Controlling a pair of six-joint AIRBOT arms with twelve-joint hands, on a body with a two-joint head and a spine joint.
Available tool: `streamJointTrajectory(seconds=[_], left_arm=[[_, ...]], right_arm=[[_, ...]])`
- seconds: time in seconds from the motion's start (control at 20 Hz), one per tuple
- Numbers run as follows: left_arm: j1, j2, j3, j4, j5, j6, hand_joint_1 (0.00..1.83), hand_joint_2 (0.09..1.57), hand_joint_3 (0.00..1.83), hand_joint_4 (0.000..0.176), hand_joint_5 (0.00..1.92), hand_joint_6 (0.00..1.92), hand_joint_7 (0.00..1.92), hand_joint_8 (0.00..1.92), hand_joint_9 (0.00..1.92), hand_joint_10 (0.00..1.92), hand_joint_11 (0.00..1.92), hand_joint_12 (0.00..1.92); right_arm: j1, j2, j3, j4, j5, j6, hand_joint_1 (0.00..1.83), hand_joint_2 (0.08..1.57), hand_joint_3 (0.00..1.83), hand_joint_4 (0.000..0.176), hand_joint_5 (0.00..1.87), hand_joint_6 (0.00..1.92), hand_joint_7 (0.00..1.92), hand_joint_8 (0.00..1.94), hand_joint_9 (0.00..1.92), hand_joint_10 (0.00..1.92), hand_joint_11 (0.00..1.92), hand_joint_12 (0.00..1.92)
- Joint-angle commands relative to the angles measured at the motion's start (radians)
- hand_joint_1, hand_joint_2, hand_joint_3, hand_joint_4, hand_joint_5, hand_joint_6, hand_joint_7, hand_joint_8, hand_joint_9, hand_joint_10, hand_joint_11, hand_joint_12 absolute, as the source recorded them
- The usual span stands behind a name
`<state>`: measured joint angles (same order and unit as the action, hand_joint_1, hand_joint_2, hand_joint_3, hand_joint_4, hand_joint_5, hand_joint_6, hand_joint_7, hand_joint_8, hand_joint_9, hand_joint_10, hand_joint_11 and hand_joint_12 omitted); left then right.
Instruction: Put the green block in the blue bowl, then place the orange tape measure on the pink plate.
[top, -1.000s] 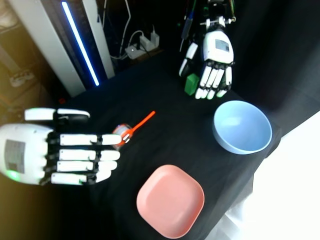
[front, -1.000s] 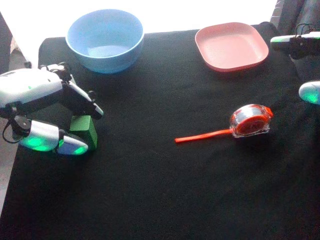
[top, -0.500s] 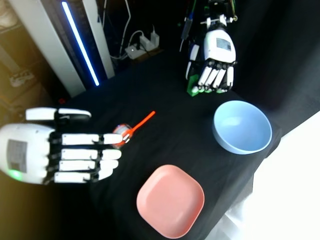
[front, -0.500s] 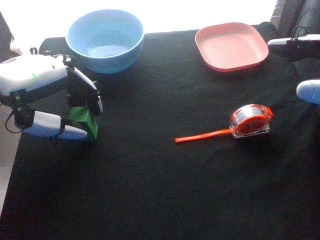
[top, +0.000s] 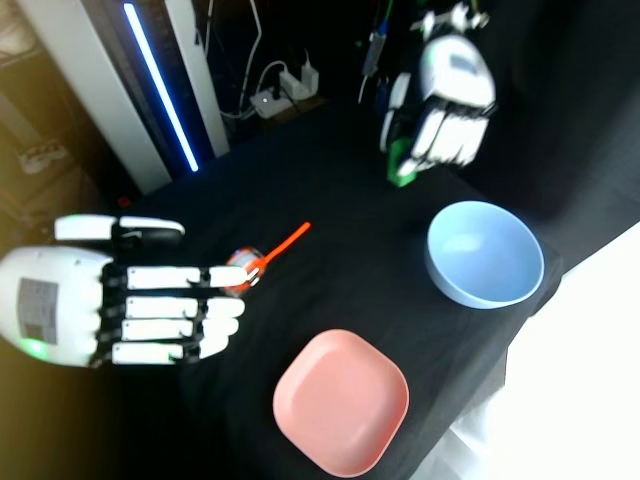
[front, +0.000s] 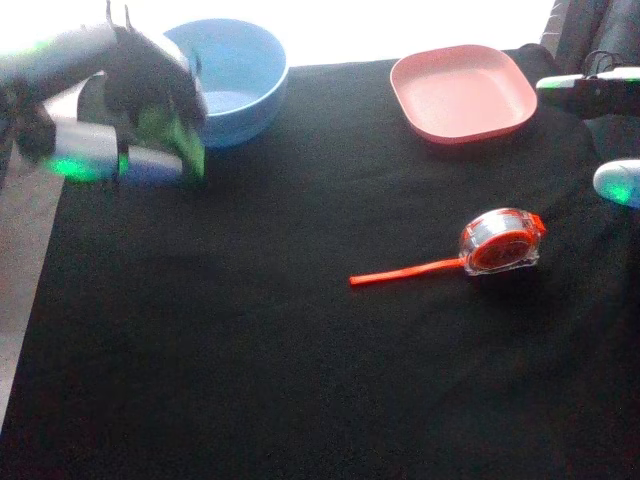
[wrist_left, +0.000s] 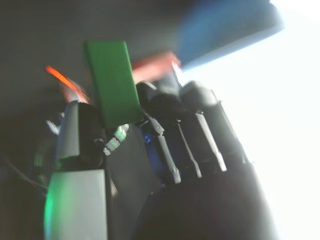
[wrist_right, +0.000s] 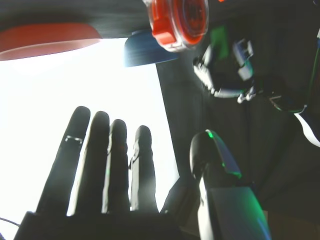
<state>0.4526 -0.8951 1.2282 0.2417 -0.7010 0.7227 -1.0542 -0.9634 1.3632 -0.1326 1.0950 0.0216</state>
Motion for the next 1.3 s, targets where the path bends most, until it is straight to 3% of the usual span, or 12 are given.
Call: streamJointTrajectory(seconds=[0.0, 0.15, 0.3, 0.55, 0.65, 0.7, 0.75, 0.8, 0.9, 0.95, 1.1, 1.25], left_arm=[[-0.028, 0.001, 0.012, -0.036, -0.102, 0.017, 1.26, 1.07, 0.0, 0.0, 1.03, 0.8, 1.16, 0.82, 1.2, 0.68, 0.96, 1.29], [-0.156, -0.051, 0.081, -0.055, -0.005, 0.077, 1.27, 1.07, 0.0, 0.0, 1.02, 0.77, 1.16, 0.84, 1.2, 0.65, 0.89, 1.31], [-0.256, -0.141, 0.184, -0.082, 0.178, 0.137, 1.27, 1.07, 0.0, 0.0, 1.06, 0.69, 1.13, 0.91, 1.12, 0.87, 0.86, 1.43], [-0.284, -0.314, 0.376, -0.078, 0.398, 0.137, 1.28, 1.08, 0.0, 0.0, 1.04, 0.63, 1.12, 1.01, 1.22, 0.88, 0.99, 1.41], [-0.284, -0.37, 0.433, -0.064, 0.454, 0.137, 1.27, 1.07, 0.0, 0.0, 1.02, 0.75, 1.15, 0.87, 1.11, 0.59, 0.83, 1.26], [-0.284, -0.383, 0.446, -0.063, 0.463, 0.137, 1.09, 1.12, 0.0, 0.02, 0.96, 0.97, 0.99, 0.38, 0.98, 0.4, 0.68, 1.22], [-0.283, -0.399, 0.463, -0.064, 0.474, 0.137, 0.94, 1.11, 0.0, 0.0, 0.84, 0.36, 0.93, 0.17, 0.94, 0.33, 0.63, 1.24], [-0.28, -0.41, 0.473, -0.064, 0.479, 0.137, 0.91, 1.1, 0.0, 0.0, 0.86, 0.11, 0.94, 0.09, 0.93, 0.32, 0.6, 1.29], [-0.278, -0.408, 0.468, -0.062, 0.469, 0.138, 0.88, 1.06, 0.0, 0.0, 0.79, 0.01, 0.92, 0.02, 0.79, 0.48, 0.45, 1.43], [-0.275, -0.399, 0.453, -0.059, 0.446, 0.138, 0.85, 1.03, 0.0, 0.027, 0.66, 0.0, 0.76, 0.0, 0.61, 0.36, 0.22, 1.34], [-0.262, -0.349, 0.377, -0.06, 0.34, 0.138, 0.85, 1.02, 0.0, 0.092, 0.56, 0.0, 0.57, 0.0, 0.58, 0.09, 0.16, 1.27], [-0.209, -0.251, 0.258, -0.06, 0.182, 0.138, 0.91, 0.99, 0.0, 0.045, 0.59, 0.0, 0.59, 0.01, 0.61, 0.1, 0.09, 1.52]], right_arm=[[0.008, -0.002, 0.002, 0.044, 0.113, 0.009, 0.66, 1.2, 0.0, 0.057, 0.41, 0.0, 0.4, 0.0, 0.43, 0.01, 0.21, 0.67], [0.009, -0.006, 0.008, 0.045, 0.113, 0.009, 0.64, 1.19, 0.0, 0.062, 0.42, 0.0, 0.41, 0.0, 0.44, 0.01, 0.23, 0.66], [0.009, -0.019, 0.026, 0.043, 0.114, 0.017, 0.6, 1.2, 0.0, 0.064, 0.42, 0.0, 0.4, 0.0, 0.44, 0.0, 0.24, 0.66], [0.009, -0.035, 0.045, 0.032, 0.114, 0.032, 0.64, 1.21, 0.0, 0.031, 0.43, 0.0, 0.41, 0.0, 0.44, 0.0, 0.23, 0.67], [0.009, -0.038, 0.051, 0.026, 0.114, 0.04, 0.62, 1.2, 0.0, 0.043, 0.43, 0.0, 0.4, 0.0, 0.44, 0.0, 0.21, 0.67], [0.009, -0.038, 0.053, 0.024, 0.114, 0.04, 0.63, 1.2, 0.0, 0.034, 0.43, 0.0, 0.41, 0.0, 0.43, 0.0, 0.19, 0.67], [0.009, -0.038, 0.055, 0.024, 0.114, 0.04, 0.58, 1.2, 0.0, 0.04, 0.42, 0.0, 0.41, 0.0, 0.42, 0.0, 0.15, 0.74], [0.009, -0.039, 0.056, 0.024, 0.114, 0.04, 0.56, 1.2, 0.0, 0.044, 0.42, 0.0, 0.41, 0.0, 0.41, 0.0, 0.1, 0.81], [0.009, -0.039, 0.056, 0.024, 0.114, 0.04, 0.61, 1.21, 0.0, 0.046, 0.41, 0.0, 0.42, 0.0, 0.42, 0.0, 0.06, 0.87], [0.009, -0.039, 0.056, 0.024, 0.114, 0.04, 0.59, 1.21, 0.0, 0.054, 0.4, 0.0, 0.41, 0.0, 0.42, 0.0, 0.05, 0.87], [0.009, -0.039, 0.055, 0.022, 0.114, 0.046, 0.62, 1.2, 0.0, 0.066, 0.37, 0.0, 0.39, 0.0, 0.39, 0.0, 0.05, 0.83], [0.015, -0.038, 0.053, 0.001, 0.127, 0.064, 0.62, 1.14, 0.0, 0.05, 0.38, 0.0, 0.38, 0.0, 0.39, 0.0, 0.09, 0.8]])
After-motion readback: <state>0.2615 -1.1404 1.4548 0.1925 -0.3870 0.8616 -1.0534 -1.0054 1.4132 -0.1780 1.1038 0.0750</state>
